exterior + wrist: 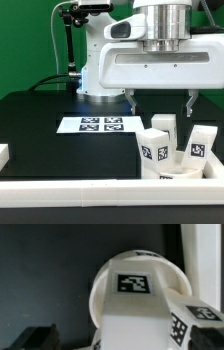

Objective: Assemble stool

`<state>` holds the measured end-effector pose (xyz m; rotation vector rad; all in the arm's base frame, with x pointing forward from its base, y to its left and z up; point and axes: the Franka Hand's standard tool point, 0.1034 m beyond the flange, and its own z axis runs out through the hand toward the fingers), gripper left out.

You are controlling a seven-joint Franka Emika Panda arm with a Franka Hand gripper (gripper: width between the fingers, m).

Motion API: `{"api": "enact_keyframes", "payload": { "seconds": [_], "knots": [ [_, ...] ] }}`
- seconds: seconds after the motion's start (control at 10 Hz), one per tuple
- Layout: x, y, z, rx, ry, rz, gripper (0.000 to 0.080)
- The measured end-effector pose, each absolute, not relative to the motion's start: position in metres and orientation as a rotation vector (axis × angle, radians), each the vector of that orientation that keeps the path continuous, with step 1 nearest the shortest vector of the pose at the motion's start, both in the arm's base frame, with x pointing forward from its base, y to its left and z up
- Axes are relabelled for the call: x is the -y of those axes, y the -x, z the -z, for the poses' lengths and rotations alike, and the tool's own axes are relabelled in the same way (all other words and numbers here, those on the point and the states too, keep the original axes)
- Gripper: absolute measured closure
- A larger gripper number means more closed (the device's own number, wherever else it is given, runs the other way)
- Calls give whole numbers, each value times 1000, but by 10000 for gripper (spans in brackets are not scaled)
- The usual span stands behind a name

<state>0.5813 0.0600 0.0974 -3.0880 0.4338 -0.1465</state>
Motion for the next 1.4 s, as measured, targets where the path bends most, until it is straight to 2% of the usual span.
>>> {"api": "enact_keyframes", "payload": {
  "seconds": [0.3, 0.5, 0.6, 1.0, 1.4],
  "knots": [
    [-64, -578, -92, -441, 3088, 163, 150],
    [-66, -577, -92, -439, 3089, 161, 402],
    [-66, -577, -92, -440, 3088, 161, 463],
    [-66, -577, -92, -486, 3080, 161, 463],
    [-62, -578, -92, -908, 2953, 149, 462]
  ]
}}
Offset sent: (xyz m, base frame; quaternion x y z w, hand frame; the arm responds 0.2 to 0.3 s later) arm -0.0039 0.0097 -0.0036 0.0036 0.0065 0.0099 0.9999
